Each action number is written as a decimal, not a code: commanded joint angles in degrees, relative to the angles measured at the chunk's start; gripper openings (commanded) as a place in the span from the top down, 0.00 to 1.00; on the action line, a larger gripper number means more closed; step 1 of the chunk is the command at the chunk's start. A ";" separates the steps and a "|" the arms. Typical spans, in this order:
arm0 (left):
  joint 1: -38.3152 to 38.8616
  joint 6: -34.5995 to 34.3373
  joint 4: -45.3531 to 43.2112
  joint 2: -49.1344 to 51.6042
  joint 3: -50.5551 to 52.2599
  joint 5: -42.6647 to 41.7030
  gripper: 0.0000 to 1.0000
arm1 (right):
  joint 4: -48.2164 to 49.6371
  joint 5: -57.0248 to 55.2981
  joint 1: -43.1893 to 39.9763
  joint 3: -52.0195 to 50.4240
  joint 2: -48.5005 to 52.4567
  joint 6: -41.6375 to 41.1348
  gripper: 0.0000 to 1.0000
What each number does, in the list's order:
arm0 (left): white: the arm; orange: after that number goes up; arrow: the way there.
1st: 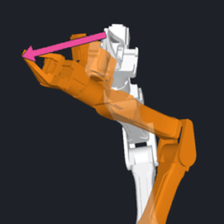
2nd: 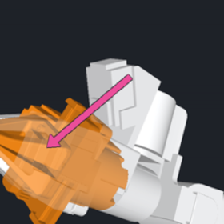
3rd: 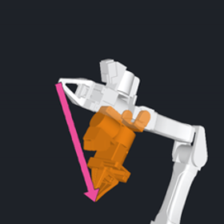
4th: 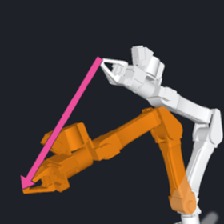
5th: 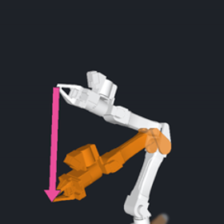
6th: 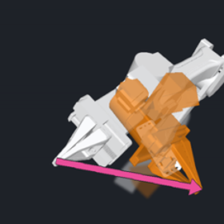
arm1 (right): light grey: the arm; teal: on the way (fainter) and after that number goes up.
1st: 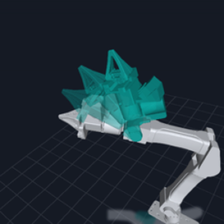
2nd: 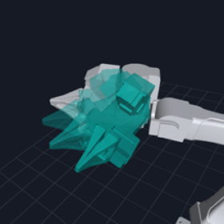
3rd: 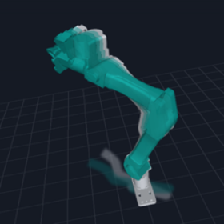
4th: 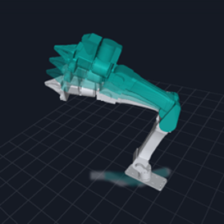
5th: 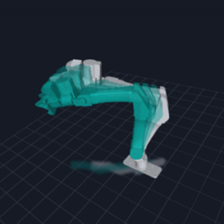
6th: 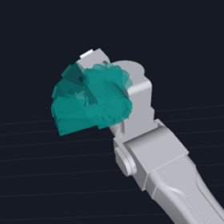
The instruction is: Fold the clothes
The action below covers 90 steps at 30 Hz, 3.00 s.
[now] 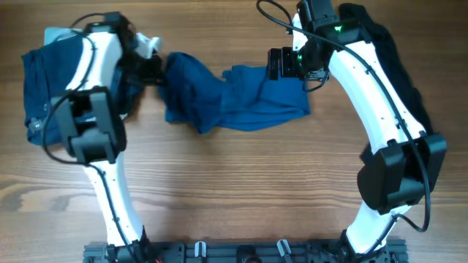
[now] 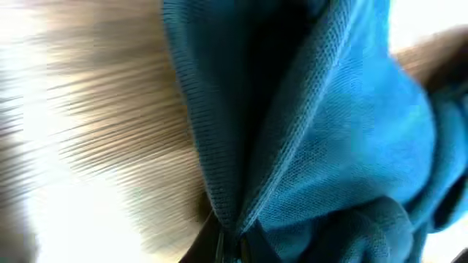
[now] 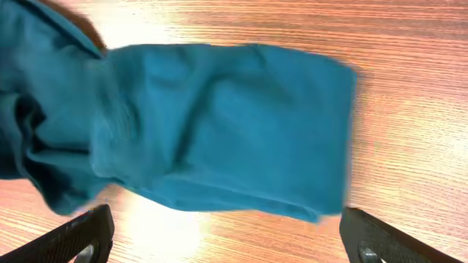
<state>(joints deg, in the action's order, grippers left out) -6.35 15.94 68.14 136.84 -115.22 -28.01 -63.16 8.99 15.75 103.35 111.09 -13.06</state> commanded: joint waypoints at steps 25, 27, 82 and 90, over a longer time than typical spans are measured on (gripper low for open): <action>30.71 -12.00 -19.54 -16.61 -0.07 3.41 0.96 | -2.12 9.75 -24.33 0.81 -15.67 1.20 0.01; 33.46 -11.98 -19.30 -14.71 -0.07 3.39 0.96 | -2.58 9.73 -26.27 0.81 -16.50 1.79 0.01; 13.57 -19.41 -7.21 -23.58 -0.26 18.73 0.00 | 30.18 0.98 5.77 -14.60 7.65 -9.57 0.32; 13.57 -19.43 -6.97 -23.58 -0.26 18.71 0.00 | 31.87 -9.46 5.68 -14.47 5.88 27.85 0.31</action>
<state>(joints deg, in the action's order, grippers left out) 7.38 -2.94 61.04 113.45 -115.11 -10.02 -32.16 3.29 21.50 88.95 117.86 2.98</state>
